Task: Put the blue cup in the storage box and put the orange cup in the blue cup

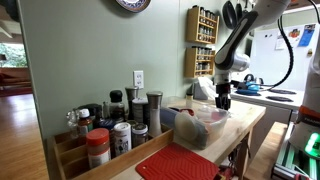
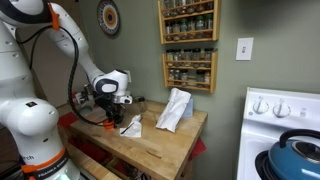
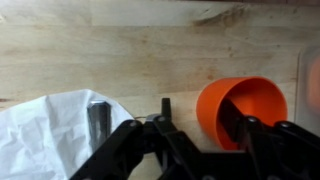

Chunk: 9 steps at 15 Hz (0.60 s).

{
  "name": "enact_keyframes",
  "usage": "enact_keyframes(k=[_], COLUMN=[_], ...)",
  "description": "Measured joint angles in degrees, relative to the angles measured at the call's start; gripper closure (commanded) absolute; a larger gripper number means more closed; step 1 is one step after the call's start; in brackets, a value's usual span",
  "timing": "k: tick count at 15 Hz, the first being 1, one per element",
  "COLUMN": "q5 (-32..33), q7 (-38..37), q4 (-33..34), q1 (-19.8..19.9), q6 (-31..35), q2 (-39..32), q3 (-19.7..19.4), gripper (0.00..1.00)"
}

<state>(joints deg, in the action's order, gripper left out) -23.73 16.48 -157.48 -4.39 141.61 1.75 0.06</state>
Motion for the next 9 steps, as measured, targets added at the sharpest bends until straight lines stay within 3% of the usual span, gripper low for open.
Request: enact_keyframes(k=[3, 9], q5=[-0.3, 2.1], q7=[0.6, 1.5], q4=[0.1, 1.4], q1=[0.0, 0.2], q6=[0.0, -0.9], q2=[-0.1, 1.2], q3=[0.3, 0.5], gripper=[0.98, 0.99])
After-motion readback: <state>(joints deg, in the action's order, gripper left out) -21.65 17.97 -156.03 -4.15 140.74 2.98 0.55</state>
